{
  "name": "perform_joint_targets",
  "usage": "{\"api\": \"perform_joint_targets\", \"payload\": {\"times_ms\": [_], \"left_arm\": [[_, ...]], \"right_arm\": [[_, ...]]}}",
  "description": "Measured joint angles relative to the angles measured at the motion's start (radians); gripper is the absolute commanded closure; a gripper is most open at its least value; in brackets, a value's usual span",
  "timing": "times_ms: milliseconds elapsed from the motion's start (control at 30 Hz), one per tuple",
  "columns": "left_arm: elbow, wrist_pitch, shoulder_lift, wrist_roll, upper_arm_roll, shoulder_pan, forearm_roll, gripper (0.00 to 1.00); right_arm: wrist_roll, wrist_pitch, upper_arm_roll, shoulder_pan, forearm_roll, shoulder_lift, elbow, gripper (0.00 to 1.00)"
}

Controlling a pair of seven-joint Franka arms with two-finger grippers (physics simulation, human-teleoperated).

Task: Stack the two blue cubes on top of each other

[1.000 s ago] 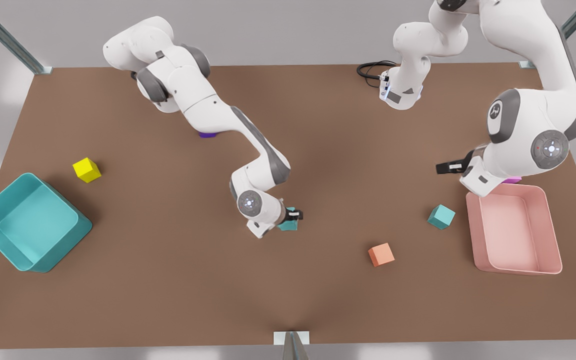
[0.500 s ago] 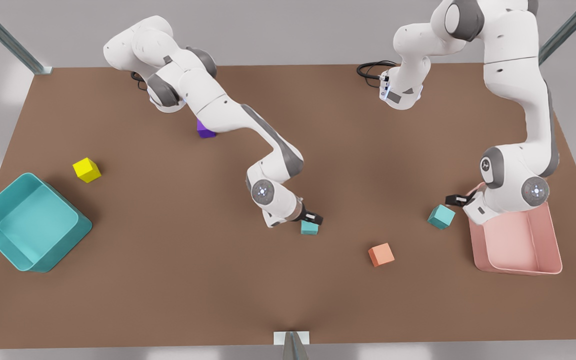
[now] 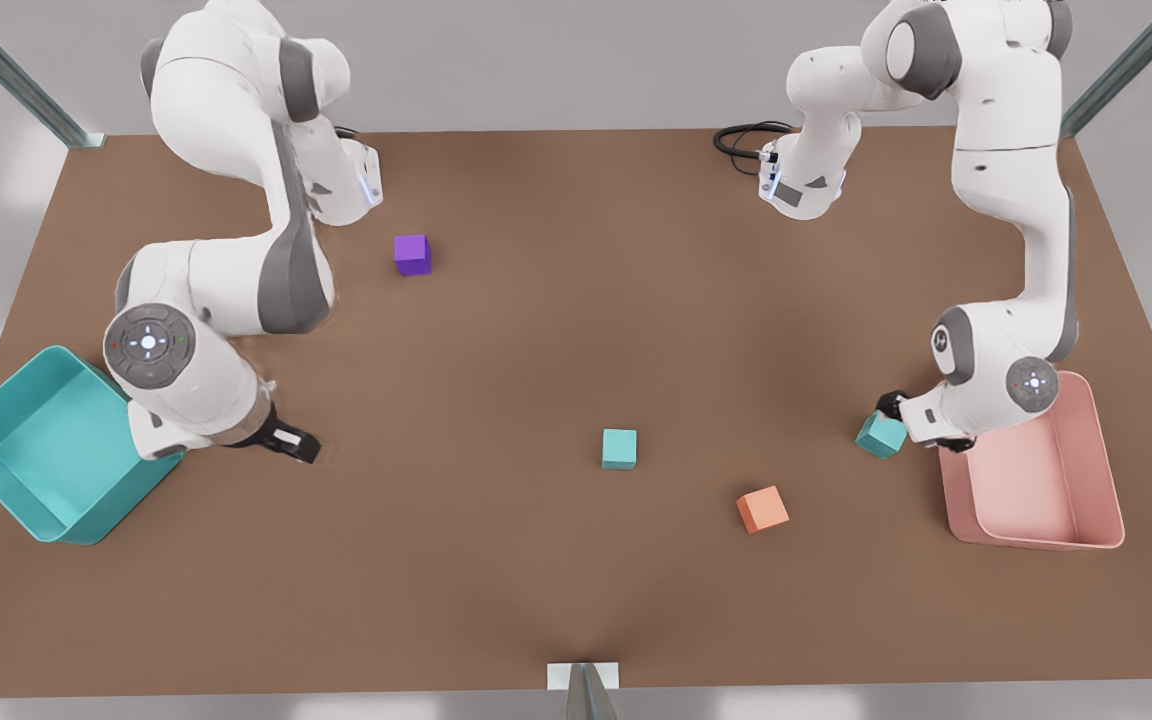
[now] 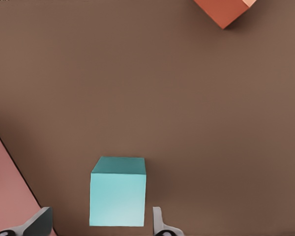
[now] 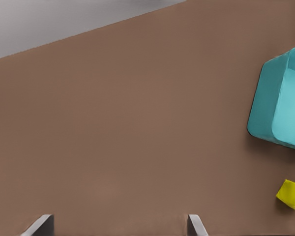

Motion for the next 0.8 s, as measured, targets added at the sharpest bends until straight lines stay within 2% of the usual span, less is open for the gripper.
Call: {"api": "perform_joint_targets", "payload": {"times_ms": [167, 233, 733, 800], "left_arm": [[-0.001, 0.048, 0.037, 0.073, 0.0, -0.014, -0.005, 0.0], [-0.001, 0.058, 0.047, 0.097, 0.0, -0.016, -0.005, 0.0], [-0.016, 0.083, 0.14, 0.211, 0.006, 0.0, -0.004, 0.0], [-0.016, 0.085, 0.144, 0.219, 0.006, 0.002, -0.004, 0.18]], "right_arm": [[-0.132, 0.014, 0.314, -0.308, -0.06, -0.229, -0.425, 0.0], [-0.175, 0.05, 0.367, -0.356, -0.067, -0.258, -0.489, 0.0], [-0.375, 0.126, 0.382, -0.367, -0.084, -0.267, -0.511, 0.0], [-0.391, 0.127, 0.382, -0.367, -0.084, -0.268, -0.511, 0.0]]}}
